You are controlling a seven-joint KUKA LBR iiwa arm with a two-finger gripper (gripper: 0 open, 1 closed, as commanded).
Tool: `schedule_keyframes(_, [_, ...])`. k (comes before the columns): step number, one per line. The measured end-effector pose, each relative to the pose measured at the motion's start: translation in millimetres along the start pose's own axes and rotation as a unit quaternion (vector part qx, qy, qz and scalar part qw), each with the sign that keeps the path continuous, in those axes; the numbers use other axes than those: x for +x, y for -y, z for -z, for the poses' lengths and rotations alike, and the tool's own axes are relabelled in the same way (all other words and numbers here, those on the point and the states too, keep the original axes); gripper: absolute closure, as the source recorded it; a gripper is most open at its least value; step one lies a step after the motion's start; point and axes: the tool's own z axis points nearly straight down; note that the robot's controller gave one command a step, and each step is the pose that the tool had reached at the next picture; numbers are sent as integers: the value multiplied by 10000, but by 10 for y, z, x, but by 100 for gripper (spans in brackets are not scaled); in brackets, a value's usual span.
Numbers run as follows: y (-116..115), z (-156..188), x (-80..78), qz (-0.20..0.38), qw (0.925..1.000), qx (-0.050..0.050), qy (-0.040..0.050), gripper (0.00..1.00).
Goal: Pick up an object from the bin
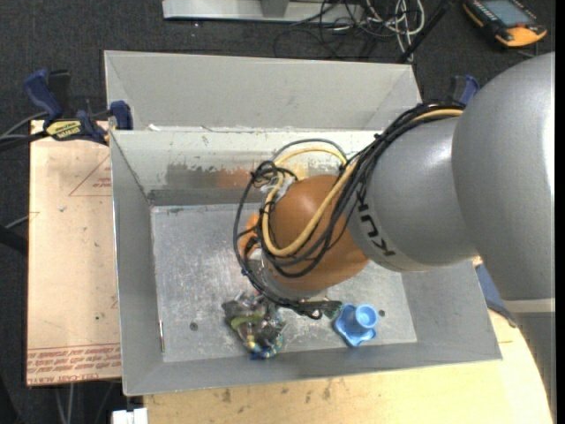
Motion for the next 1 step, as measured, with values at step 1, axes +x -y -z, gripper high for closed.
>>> schedule_keyframes(1, [0, 0, 0, -1, 10000, 0, 1, 100])
